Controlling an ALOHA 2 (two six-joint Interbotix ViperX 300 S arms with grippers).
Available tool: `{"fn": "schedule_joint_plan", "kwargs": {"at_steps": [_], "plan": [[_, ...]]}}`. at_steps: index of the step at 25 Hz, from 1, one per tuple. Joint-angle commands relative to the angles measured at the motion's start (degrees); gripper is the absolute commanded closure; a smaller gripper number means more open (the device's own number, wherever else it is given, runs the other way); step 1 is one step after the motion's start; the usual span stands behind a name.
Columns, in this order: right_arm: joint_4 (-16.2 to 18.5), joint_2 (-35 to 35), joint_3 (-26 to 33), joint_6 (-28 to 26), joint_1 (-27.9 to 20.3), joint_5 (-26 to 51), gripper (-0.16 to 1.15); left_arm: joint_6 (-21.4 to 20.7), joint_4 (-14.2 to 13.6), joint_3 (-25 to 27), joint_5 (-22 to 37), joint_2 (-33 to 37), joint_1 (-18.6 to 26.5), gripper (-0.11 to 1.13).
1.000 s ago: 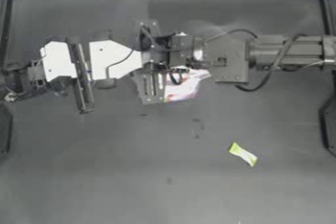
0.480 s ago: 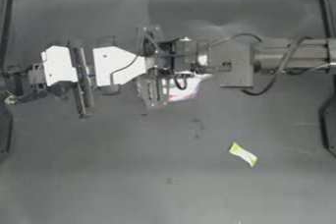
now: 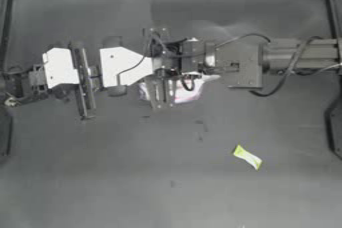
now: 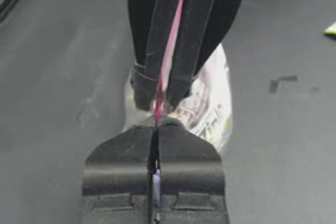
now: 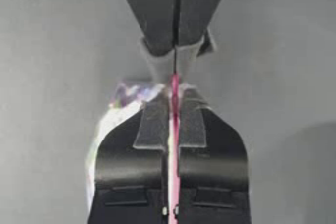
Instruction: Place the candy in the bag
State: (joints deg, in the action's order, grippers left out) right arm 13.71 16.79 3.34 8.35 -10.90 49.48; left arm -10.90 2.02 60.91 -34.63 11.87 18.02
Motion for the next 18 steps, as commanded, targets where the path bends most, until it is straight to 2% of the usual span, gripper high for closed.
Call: {"fn": "schedule_joint_plan", "kwargs": {"at_steps": [1, 18], "plan": [[0.0, -2.4, -0.4, -0.5, -1.1, 0.4, 0.92, -0.2, 0.0, -0.6, -0.5, 2.0, 0.1, 0.96], [-0.1, -4.3, -4.2, -1.1, -2.5, 0.4, 0.92, -0.2, 0.1, -0.5, -0.5, 2.0, 0.1, 0.96]]}}
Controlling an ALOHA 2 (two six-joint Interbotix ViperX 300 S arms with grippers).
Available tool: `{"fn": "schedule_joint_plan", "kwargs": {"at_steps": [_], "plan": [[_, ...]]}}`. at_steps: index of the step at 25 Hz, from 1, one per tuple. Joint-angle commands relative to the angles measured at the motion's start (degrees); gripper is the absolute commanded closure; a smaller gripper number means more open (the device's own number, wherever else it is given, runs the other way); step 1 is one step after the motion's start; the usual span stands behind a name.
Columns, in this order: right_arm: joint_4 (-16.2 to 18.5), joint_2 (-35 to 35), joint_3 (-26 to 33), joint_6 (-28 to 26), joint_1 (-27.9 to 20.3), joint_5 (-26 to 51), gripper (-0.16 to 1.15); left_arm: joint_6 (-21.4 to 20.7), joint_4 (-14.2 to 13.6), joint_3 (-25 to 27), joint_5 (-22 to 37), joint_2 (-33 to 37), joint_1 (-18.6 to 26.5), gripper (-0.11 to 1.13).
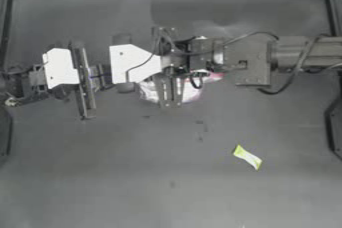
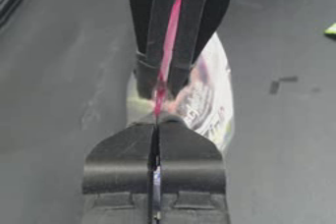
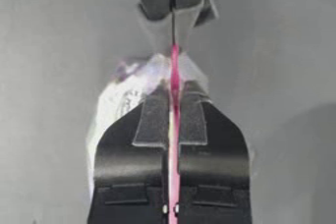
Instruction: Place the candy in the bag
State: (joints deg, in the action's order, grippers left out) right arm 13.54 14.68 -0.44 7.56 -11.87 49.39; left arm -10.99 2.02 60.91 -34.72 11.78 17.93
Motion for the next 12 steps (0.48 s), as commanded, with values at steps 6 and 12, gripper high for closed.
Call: {"fn": "schedule_joint_plan", "kwargs": {"at_steps": [6, 12], "plan": [[-0.4, -2.7, -1.8, -0.4, -2.0, 0.5, 0.92, -0.1, 0.2, -0.4, -0.4, 1.9, 0.2, 0.96], [-0.6, -4.1, -3.7, -0.4, -2.5, 0.5, 0.92, -0.1, 0.2, -0.4, -0.4, 1.8, 0.2, 0.96]]}}
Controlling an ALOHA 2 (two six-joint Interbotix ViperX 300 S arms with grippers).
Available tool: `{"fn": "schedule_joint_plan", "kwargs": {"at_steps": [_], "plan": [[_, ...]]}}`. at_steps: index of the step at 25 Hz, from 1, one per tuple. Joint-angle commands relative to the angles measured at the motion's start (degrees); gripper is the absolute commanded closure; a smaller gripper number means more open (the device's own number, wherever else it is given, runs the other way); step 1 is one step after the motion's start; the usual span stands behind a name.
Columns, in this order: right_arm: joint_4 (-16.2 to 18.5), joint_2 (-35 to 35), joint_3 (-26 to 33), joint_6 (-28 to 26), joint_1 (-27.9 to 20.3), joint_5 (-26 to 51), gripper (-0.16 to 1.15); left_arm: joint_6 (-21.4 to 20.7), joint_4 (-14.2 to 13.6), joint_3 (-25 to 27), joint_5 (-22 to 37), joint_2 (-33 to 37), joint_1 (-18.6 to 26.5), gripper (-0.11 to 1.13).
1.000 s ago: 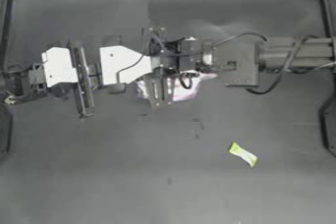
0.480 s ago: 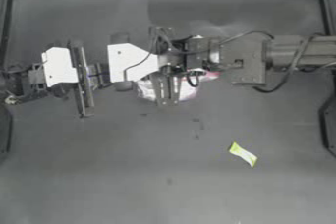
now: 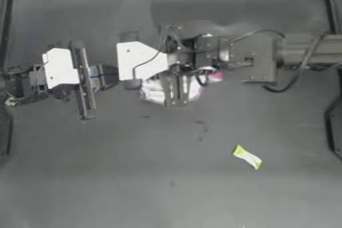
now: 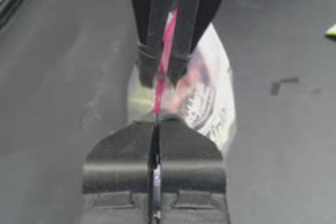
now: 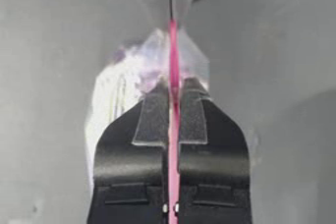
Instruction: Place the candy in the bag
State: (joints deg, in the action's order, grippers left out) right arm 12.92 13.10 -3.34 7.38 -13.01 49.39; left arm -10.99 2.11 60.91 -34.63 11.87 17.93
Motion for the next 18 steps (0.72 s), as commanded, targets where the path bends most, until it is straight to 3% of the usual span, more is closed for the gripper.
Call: {"fn": "schedule_joint_plan", "kwargs": {"at_steps": [1, 18], "plan": [[0.0, -2.7, -1.0, -0.4, -1.4, 0.4, 0.92, -0.1, 0.1, -0.4, -0.5, 1.7, 0.2, 0.96], [0.9, -7.2, -6.2, -2.8, -1.7, 0.4, 0.92, 0.0, 0.2, -0.4, -0.5, 1.6, 0.2, 0.96]]}}
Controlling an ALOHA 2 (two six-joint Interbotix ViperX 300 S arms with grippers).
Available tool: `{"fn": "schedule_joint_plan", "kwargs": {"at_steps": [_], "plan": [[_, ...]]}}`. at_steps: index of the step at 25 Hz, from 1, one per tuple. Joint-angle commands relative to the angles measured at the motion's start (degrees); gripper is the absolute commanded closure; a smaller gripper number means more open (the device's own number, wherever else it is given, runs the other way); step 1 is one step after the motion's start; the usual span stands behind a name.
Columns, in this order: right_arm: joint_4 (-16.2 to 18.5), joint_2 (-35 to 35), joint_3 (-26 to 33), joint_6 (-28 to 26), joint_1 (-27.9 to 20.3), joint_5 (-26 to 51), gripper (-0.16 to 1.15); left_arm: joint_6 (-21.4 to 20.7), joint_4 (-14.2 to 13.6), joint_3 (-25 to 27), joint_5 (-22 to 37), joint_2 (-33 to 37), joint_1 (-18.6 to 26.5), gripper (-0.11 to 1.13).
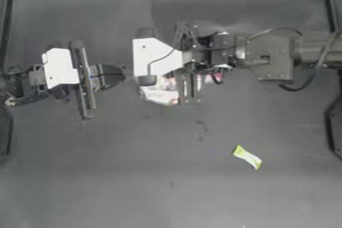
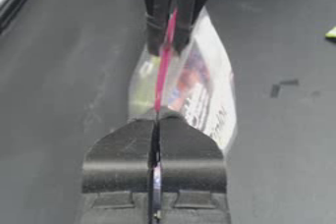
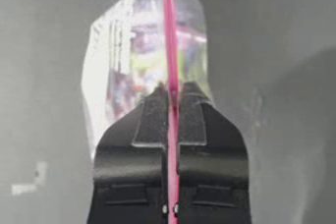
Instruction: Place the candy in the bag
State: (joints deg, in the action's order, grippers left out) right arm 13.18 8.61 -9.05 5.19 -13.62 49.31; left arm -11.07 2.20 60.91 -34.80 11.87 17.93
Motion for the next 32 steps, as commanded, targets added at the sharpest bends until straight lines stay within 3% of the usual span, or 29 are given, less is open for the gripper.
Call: {"fn": "schedule_joint_plan", "kwargs": {"at_steps": [1, 19, 32], "plan": [[0.7, -3.0, -0.7, -0.8, -1.1, 0.5, 0.92, 0.1, 0.1, -0.4, -0.4, 1.6, 0.2, 0.96], [0.9, -7.8, -7.1, -2.5, -1.6, 0.1, 0.92, 0.3, 0.2, -0.5, -0.4, 1.1, 0.2, 0.96], [2.5, -12.7, -13.2, -6.8, -2.4, -0.4, 0.92, 0.3, 0.2, -0.7, -0.4, 1.0, 0.2, 0.96]]}}
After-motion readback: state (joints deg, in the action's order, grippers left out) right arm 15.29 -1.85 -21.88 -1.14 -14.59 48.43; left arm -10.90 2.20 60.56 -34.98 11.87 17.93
